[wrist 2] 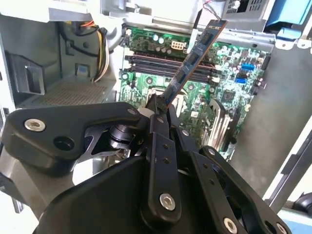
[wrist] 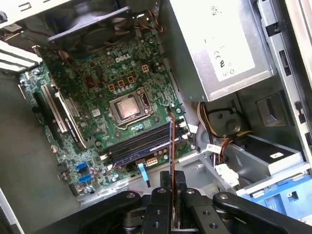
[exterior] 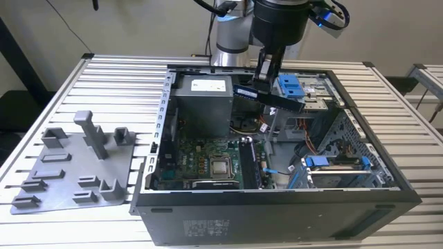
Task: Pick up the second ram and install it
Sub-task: 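Insert the second ram into the second slot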
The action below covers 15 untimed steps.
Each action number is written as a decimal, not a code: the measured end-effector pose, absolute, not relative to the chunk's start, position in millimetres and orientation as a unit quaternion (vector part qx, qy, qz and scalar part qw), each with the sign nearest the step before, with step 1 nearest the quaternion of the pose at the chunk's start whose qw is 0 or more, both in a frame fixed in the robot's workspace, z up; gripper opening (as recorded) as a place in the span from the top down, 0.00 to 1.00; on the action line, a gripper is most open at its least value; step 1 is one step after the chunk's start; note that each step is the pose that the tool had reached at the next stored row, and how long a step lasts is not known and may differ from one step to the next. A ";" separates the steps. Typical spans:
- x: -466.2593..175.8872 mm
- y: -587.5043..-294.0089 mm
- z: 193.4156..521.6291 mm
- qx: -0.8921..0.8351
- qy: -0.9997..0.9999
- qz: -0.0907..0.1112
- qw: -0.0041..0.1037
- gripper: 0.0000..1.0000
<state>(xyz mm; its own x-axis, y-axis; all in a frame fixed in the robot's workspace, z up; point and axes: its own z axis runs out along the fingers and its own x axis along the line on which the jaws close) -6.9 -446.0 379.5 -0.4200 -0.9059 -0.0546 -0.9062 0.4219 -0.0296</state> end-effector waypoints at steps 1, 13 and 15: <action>-6.9 -446.0 379.4 -0.531 0.847 0.002 0.031 0.86; -6.9 -446.0 378.1 -0.450 0.892 -0.001 0.031 0.86; -6.9 -446.0 377.9 -0.436 0.899 -0.001 0.031 0.86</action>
<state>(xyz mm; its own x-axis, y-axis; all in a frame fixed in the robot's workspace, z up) -6.9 -446.0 377.9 -0.6171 -0.7850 -0.0546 -0.7848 0.6190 -0.0296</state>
